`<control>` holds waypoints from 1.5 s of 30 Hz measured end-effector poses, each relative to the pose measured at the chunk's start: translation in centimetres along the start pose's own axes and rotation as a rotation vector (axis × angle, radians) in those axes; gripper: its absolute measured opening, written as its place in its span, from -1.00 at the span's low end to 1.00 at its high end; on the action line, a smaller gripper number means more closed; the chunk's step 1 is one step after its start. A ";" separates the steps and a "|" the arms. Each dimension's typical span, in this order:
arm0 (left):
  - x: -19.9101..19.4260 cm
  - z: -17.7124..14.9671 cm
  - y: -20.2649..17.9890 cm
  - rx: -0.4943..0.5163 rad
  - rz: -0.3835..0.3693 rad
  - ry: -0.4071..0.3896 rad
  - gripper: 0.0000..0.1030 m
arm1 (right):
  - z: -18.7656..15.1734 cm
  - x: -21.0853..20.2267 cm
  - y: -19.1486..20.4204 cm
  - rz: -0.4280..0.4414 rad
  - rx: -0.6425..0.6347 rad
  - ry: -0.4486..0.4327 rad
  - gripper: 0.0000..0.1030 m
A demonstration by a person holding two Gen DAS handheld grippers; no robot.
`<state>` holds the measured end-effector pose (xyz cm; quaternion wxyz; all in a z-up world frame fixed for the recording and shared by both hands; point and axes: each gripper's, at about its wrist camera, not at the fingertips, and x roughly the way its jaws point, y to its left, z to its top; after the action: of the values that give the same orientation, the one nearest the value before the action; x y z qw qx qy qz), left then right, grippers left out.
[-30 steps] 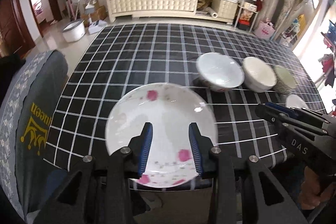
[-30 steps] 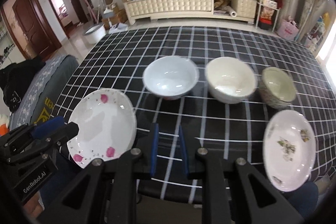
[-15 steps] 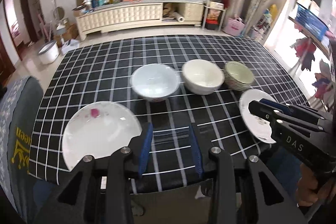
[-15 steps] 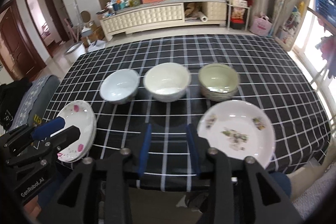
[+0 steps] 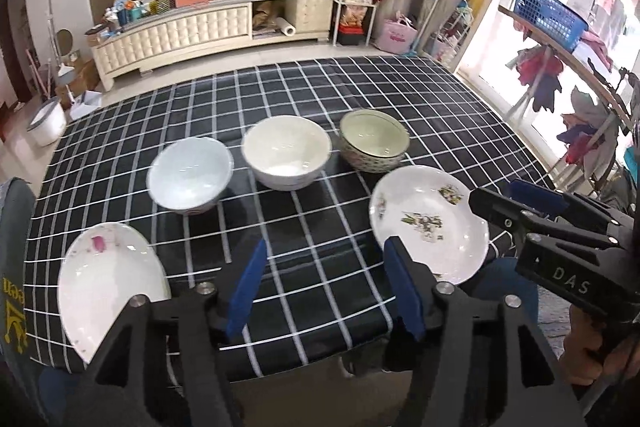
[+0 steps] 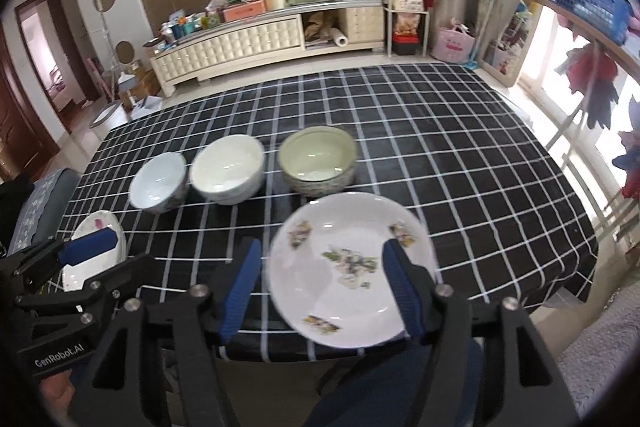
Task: Organize plates and bowls
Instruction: 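Move the left gripper to the small floral-print plate, then grasp the rim of the floral-print plate with the left gripper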
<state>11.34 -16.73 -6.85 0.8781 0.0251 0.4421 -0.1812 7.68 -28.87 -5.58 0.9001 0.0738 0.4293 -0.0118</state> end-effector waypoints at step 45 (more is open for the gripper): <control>18.5 0.3 -5.5 0.030 0.026 0.327 -0.21 | -2.5 13.2 -9.8 -0.051 0.041 0.294 -0.06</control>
<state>19.79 -27.43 -20.55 0.7962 0.0732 0.5761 -0.1698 13.27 -37.70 -18.52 0.8253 0.0821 0.5577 -0.0323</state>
